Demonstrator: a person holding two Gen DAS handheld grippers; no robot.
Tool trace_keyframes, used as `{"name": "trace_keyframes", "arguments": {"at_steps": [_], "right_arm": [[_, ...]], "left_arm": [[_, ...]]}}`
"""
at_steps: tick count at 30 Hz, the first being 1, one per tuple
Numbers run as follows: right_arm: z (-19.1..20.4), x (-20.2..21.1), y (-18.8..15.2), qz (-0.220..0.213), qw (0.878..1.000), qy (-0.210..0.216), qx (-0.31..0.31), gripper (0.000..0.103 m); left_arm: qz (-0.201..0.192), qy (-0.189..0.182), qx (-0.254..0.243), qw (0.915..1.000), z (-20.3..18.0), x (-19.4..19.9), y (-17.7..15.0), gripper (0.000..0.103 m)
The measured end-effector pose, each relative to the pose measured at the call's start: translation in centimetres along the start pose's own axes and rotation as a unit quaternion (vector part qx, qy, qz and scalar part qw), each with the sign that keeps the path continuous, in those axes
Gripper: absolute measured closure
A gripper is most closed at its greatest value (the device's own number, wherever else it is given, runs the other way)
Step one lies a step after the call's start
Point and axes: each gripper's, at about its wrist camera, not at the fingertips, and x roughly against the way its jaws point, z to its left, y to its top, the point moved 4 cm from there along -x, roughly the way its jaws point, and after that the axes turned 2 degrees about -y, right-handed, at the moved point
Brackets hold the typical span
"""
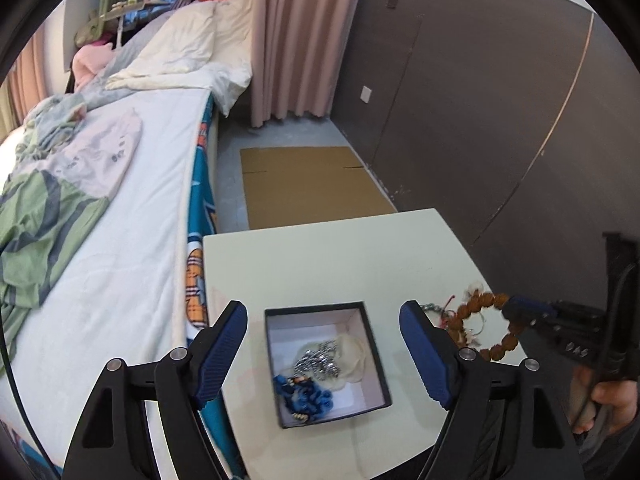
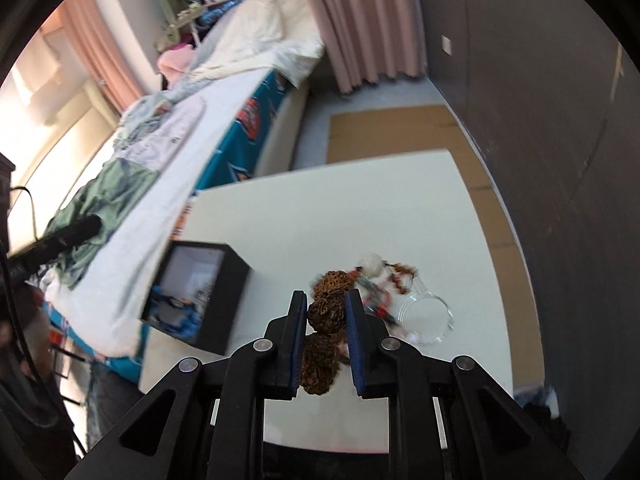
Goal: Organize jewelry
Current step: 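Lower the brown bead bracelet into the black box and open the right tool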
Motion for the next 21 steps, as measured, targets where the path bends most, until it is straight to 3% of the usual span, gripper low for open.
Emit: {"name": "trace_keyframes", "arguments": {"at_steps": [10,18,21], "right_arm": [[6.8,-0.3,2.6,-0.014,0.997,0.074,0.031,0.083],[11.0,-3.6,3.9,-0.018,0.989,0.146,0.033,0.081],[10.1,-6.3,3.0,0.027,0.992,0.120,0.012,0.051]], "left_arm": [[-0.007,0.016,0.014,0.9998,2.3,1.0,-0.7,0.024],[-0.017,0.027,0.032,0.9989,4.0,2.0,-0.5,0.023],[-0.021,0.025,0.041,0.9986,4.2,2.2,-0.4,0.023]]}}
